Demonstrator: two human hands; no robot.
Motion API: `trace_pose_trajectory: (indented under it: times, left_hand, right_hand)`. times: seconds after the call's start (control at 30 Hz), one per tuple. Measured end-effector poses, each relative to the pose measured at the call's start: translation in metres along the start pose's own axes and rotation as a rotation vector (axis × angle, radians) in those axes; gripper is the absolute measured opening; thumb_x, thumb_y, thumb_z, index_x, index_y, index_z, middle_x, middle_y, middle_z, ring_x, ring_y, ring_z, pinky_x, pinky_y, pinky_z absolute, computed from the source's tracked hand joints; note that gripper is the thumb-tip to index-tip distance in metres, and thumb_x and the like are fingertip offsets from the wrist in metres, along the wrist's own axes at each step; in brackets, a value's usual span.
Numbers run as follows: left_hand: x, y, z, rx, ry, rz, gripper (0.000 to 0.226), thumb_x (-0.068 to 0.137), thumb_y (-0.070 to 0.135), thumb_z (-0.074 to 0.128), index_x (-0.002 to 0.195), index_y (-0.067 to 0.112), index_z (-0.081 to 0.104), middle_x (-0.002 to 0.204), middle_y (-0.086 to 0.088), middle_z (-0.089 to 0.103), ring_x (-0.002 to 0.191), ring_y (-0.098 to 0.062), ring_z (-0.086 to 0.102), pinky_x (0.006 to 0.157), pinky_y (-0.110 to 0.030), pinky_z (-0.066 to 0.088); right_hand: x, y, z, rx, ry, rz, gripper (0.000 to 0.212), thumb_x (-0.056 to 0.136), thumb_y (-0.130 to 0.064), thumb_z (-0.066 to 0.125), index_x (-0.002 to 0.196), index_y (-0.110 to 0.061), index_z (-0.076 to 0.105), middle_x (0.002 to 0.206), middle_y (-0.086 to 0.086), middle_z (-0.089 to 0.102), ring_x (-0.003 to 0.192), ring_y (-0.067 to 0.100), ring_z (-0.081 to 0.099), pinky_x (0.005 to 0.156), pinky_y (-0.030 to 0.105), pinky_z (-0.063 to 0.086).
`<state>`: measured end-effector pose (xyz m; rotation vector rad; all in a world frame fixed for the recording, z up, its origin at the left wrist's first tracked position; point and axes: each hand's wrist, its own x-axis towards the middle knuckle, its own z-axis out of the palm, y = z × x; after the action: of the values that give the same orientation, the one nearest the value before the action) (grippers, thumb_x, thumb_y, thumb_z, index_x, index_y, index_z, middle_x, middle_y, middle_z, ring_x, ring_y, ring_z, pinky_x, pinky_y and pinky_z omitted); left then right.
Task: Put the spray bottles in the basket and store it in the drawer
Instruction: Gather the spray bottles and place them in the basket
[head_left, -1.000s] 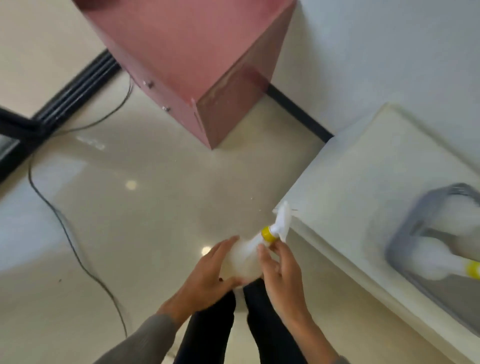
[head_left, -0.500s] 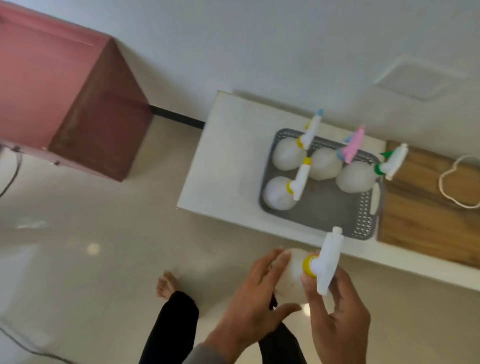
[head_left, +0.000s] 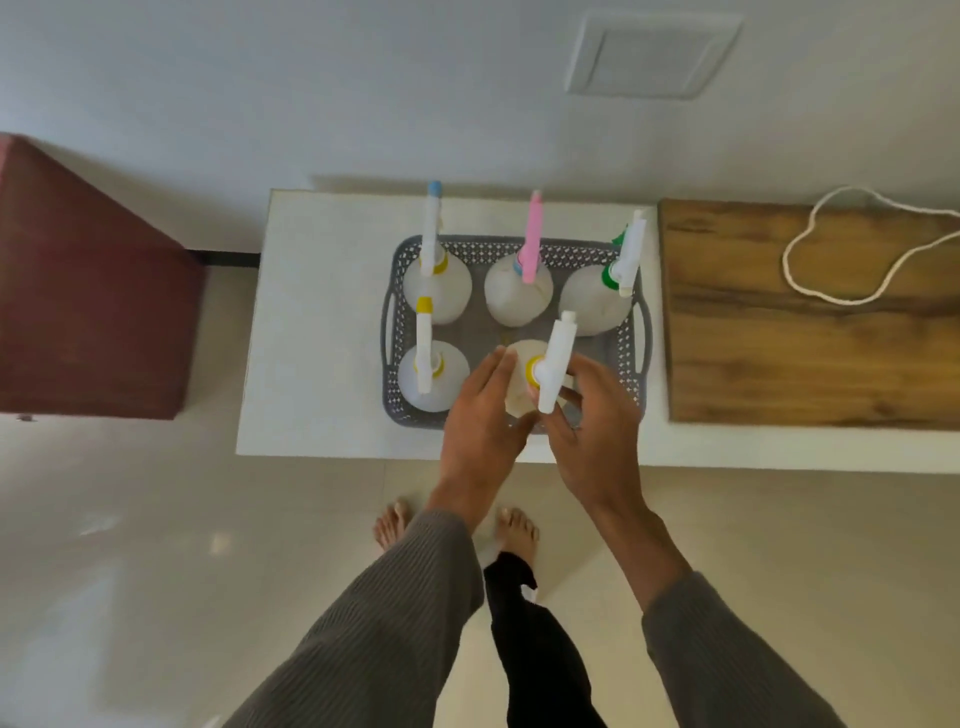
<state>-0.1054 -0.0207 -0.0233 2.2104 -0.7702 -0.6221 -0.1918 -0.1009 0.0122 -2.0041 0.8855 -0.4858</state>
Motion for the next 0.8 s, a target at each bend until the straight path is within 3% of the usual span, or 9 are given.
trace_pose_trajectory:
  times: [0.27, 0.43, 0.8]
  left_hand:
    - [0.018, -0.024, 0.018, -0.003, -0.033, -0.097, 0.070, 0.081, 0.016, 0.076, 0.143, 0.009, 0.045, 0.152, -0.009, 0.042, 0.141, -0.020, 0.037, 0.111, -0.039, 0.038]
    - [0.019, -0.034, 0.023, -0.024, -0.078, -0.078, 0.074, 0.079, 0.004, 0.076, 0.145, 0.005, 0.040, 0.154, -0.012, 0.038, 0.142, -0.024, 0.036, 0.106, -0.043, 0.044]
    - [0.014, -0.038, 0.026, -0.060, -0.066, -0.061, 0.077, 0.083, 0.007, 0.073, 0.148, 0.005, 0.033, 0.156, -0.012, 0.032, 0.146, -0.021, 0.025, 0.115, -0.034, 0.031]
  right_hand:
    - [0.016, 0.023, 0.027, -0.023, -0.065, 0.074, 0.032, 0.092, -0.014, 0.067, 0.122, -0.005, 0.060, 0.120, 0.009, 0.064, 0.107, 0.011, 0.059, 0.094, 0.020, 0.052]
    - [0.016, 0.027, 0.034, -0.036, -0.061, 0.116, 0.033, 0.091, -0.015, 0.067, 0.122, -0.005, 0.060, 0.119, 0.010, 0.064, 0.106, 0.008, 0.057, 0.091, 0.009, 0.048]
    - [0.013, 0.028, 0.032, -0.018, -0.089, 0.210, 0.046, 0.088, -0.021, 0.072, 0.130, -0.013, 0.055, 0.124, 0.002, 0.061, 0.114, 0.012, 0.056, 0.094, 0.024, 0.050]
